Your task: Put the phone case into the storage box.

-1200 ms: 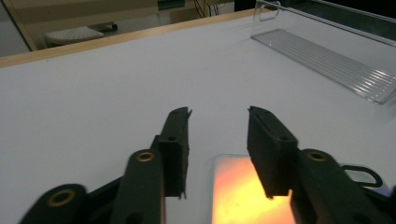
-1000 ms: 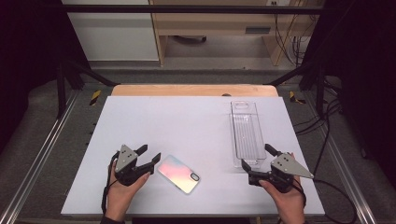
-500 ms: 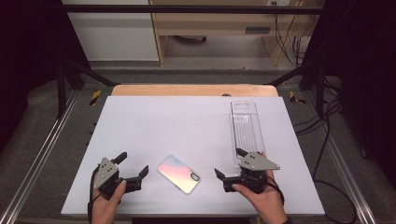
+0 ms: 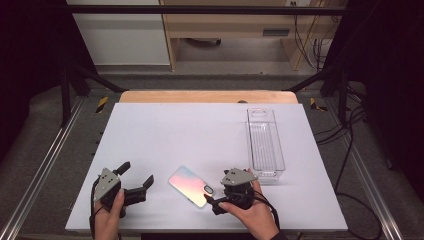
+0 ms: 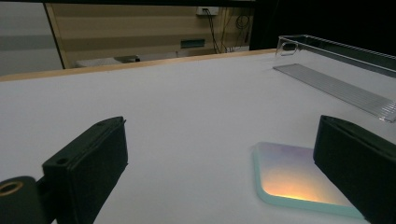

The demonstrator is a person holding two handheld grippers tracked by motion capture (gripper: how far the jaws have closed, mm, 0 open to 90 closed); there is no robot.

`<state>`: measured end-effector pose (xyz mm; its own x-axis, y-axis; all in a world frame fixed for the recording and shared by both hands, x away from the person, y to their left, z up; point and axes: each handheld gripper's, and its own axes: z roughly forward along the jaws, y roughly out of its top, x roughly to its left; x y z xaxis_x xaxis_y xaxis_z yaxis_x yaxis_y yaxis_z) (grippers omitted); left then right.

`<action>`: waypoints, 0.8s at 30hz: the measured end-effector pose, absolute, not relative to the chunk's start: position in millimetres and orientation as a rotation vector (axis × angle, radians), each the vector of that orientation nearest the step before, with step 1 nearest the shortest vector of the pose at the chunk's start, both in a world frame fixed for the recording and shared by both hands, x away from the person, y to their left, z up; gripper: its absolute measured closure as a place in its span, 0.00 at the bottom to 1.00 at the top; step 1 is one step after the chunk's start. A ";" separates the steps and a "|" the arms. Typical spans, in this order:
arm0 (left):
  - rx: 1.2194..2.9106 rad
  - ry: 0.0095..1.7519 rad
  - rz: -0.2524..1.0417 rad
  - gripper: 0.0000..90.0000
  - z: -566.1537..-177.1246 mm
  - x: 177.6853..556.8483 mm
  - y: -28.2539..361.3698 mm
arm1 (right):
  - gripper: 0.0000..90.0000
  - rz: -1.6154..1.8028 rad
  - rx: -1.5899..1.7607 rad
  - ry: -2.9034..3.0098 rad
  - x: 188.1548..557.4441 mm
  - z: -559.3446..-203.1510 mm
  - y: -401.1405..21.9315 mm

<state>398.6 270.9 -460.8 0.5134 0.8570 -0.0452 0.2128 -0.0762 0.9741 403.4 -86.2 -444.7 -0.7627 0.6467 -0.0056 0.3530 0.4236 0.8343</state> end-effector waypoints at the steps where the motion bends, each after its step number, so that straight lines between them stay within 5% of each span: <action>1: 1.592 0.940 0.691 0.03 -460.8 398.6 270.9 | 0.05 1.261 0.858 2.366 404.1 -446.9 -83.5; 24: 1.599 0.929 0.684 0.03 -460.2 397.9 267.7 | 0.06 1.097 0.861 2.554 414.2 -475.9 -46.3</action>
<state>397.9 267.7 -460.2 0.5241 0.8506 -0.0423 0.2119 -0.0821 0.9738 414.2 -46.3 -475.9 -0.8006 0.5989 0.0182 0.4256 0.5470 0.7209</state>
